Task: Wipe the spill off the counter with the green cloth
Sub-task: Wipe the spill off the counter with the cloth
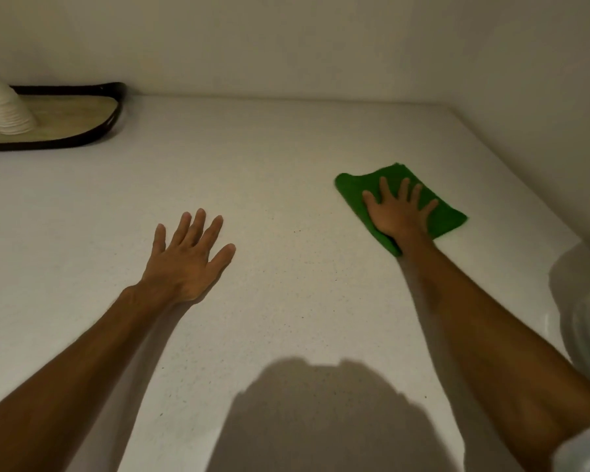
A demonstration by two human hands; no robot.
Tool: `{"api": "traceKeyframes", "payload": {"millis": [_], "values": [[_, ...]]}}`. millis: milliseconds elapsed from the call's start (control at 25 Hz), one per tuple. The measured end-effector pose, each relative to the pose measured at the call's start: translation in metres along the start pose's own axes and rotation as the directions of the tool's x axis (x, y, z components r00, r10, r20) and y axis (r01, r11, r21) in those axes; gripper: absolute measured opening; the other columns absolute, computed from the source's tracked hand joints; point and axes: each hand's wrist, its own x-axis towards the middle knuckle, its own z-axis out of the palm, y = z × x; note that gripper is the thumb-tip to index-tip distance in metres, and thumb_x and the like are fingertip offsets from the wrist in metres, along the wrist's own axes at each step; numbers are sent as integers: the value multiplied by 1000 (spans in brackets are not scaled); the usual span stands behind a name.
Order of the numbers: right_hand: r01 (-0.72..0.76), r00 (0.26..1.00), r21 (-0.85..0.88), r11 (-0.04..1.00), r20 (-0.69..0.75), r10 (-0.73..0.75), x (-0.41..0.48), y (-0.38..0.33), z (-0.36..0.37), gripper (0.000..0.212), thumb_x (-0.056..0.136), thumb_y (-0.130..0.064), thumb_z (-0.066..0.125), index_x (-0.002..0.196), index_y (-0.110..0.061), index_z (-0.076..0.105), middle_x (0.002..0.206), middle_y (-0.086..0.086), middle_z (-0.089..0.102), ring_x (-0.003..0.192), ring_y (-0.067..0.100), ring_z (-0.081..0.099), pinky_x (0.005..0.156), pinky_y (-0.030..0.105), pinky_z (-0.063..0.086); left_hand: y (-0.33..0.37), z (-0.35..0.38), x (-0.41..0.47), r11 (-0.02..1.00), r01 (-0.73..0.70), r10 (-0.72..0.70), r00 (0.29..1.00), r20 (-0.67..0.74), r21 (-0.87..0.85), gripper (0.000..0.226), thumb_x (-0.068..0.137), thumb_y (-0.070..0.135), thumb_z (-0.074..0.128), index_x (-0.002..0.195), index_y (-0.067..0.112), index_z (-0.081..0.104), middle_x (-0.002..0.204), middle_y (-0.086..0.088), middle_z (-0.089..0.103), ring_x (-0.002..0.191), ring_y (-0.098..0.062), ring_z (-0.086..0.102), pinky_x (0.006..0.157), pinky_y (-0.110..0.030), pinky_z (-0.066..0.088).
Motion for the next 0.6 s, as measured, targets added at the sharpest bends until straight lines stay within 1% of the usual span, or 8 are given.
{"api": "traceKeyframes", "payload": {"millis": [120,200,320,360,400,440,480,600], "values": [[215,976,-35,976,41,-213,-46,-62,13,82,92,-79,-3,163,-39,-3,169,18,-12,155,43,-12,115,75,-12,-2,2,0,1000,9,-9,1000,-10,-1,68,93,61,2,153,32,-11,162,2,-20,149,-18,-20,120,-48,-12],[467,884,-62,882,56,-465,-101,-76,27,76,94,-78,-5,162,-44,-5,168,15,-16,156,39,-14,116,72,-13,-5,4,2,1000,9,-9,1000,-9,7,64,95,56,2,153,33,-11,163,2,-18,149,-18,-19,120,-49,-10],[833,553,-71,549,84,-829,-183,-42,42,67,102,-72,15,162,-47,-2,171,9,-11,158,32,-12,119,65,-17,-10,7,5,1000,-1,1,1000,-9,-2,63,95,57,1,153,36,-12,163,2,-17,149,-18,-19,120,-50,-10],[889,456,-88,449,86,-886,-191,-22,43,67,103,-70,22,162,-46,1,172,5,-9,159,29,-10,120,61,-17,-11,8,5,1000,-6,6,1000,-10,-8,65,93,59,0,153,36,-12,163,2,-17,149,-18,-19,120,-49,-11],[913,404,-98,395,98,-909,-187,-4,40,67,104,-69,24,163,-45,3,173,2,-8,159,26,-9,121,58,-16,-11,9,5,1000,-9,9,1000,-12,-11,67,91,61,-3,153,37,-12,163,2,-17,149,-18,-19,120,-49,-11],[911,408,-119,396,106,-907,-173,11,34,67,103,-70,21,162,-46,2,173,-1,-8,159,24,-9,122,58,-15,-11,9,5,1000,-12,11,1000,-15,-10,69,89,63,-5,153,36,-12,163,2,-17,149,-18,-19,120,-49,-11],[883,464,-140,448,120,-878,-152,21,26,67,101,-73,15,161,-49,-2,173,-3,-9,159,23,-9,123,59,-12,-12,9,5,1000,-14,14,1000,-20,-6,71,88,64,-6,153,36,-12,163,2,-17,149,-18,-19,120,-49,-11],[627,779,-186,757,116,-616,-72,34,3,73,89,-83,-5,157,-55,-9,172,-2,-11,159,24,-6,123,59,-8,-10,9,3,1000,-26,26,999,-35,8,72,89,65,-8,153,34,-12,163,1,-18,149,-19,-19,120,-50,-10]]}}
